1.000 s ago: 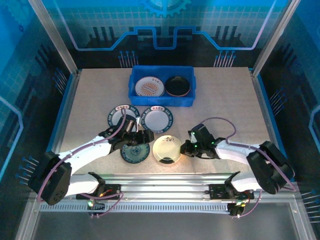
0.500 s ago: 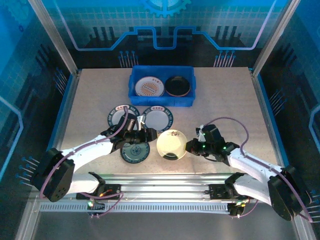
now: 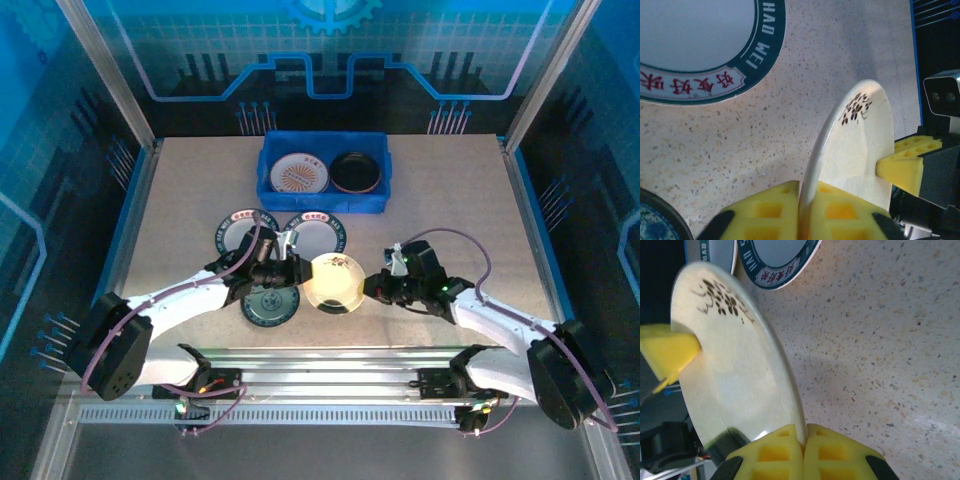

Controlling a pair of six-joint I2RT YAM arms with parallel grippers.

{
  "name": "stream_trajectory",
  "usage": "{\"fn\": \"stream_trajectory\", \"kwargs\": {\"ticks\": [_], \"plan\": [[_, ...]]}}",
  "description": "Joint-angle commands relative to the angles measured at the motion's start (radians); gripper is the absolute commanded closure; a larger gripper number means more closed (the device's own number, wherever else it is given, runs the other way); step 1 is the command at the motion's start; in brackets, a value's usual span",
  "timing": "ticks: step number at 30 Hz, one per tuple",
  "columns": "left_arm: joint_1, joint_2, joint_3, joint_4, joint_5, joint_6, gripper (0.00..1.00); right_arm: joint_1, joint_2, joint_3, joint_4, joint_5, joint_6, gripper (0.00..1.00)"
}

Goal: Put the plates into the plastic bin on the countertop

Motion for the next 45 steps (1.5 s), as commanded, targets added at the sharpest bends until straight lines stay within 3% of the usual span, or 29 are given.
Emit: {"fn": "stream_trajectory", "kwargs": {"ticks": [1, 7, 12, 17, 22, 29, 37, 45], "plan": [[-0.01, -0.007, -0.007, 0.022, 0.02, -0.022, 1.0, 0.0, 0.027, 0.039, 0.072, -0.048, 0.014, 1.0], [-0.009, -0.097, -0.021, 0.004, -0.016, -0.029, 1.0, 0.0, 0.076, 0.062, 0.062, -0.044, 0.012, 1.0], [-0.009, -0.149, -0.003, -0.035, -0.061, -0.016, 1.0, 0.001, 0.087, 0.077, 0.053, -0.029, 0.005, 0.92], [-0.004, -0.138, 0.045, -0.052, -0.071, 0.006, 1.0, -0.003, -0.005, 0.074, -0.053, 0.026, -0.023, 0.65], [-0.002, -0.122, 0.07, -0.046, -0.077, 0.03, 1.0, -0.019, -0.149, 0.039, -0.162, 0.106, -0.032, 0.52], [0.035, -0.093, 0.15, -0.1, -0.092, 0.029, 1.0, -0.032, -0.344, -0.027, -0.384, 0.337, 0.036, 0.51], [0.115, -0.006, 0.346, -0.205, -0.073, 0.081, 1.0, -0.028, -0.51, -0.131, -0.385, 0.375, 0.125, 0.52], [0.155, 0.114, 0.529, -0.232, -0.083, 0.119, 1.0, -0.013, -0.446, -0.158, -0.273, 0.348, 0.124, 0.52]]}}
